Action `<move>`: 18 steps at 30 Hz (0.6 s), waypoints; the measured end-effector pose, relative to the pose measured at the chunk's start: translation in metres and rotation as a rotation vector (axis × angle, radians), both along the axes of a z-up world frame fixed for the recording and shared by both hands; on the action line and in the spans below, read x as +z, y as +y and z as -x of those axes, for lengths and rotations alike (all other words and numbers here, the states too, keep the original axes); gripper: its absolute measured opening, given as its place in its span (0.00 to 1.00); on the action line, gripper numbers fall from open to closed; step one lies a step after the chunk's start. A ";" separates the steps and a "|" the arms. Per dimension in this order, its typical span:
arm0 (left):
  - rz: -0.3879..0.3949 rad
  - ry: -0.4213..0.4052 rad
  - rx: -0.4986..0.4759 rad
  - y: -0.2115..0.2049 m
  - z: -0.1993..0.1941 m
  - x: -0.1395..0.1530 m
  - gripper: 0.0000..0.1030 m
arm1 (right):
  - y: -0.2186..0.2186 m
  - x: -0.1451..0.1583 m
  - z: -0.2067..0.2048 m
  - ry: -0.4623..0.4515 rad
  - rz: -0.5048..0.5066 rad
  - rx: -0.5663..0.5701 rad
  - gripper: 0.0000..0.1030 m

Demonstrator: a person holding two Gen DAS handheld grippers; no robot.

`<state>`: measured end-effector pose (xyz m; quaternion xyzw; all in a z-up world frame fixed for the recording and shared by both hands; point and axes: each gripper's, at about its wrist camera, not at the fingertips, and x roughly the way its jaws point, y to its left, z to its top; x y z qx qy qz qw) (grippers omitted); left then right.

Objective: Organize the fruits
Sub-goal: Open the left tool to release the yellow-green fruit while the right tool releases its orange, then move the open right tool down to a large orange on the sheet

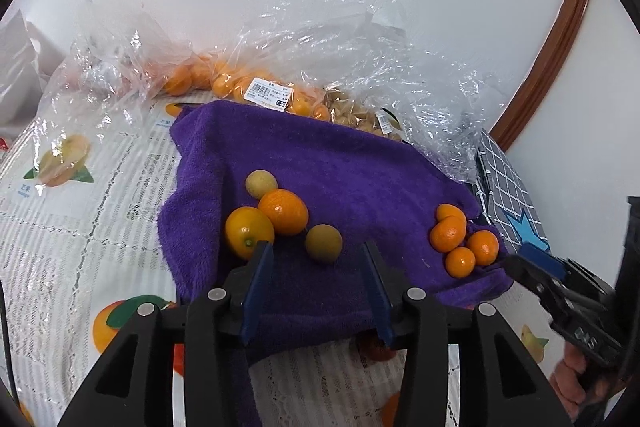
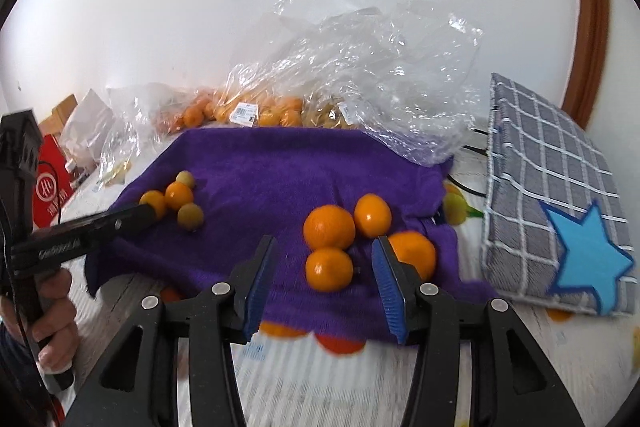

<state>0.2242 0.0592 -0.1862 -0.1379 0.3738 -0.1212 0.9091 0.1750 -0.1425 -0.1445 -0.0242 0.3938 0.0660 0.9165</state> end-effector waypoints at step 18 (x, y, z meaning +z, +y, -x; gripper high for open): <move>-0.080 -0.042 0.055 0.038 0.049 0.004 0.45 | 0.070 -0.024 0.070 0.115 -0.065 0.097 0.53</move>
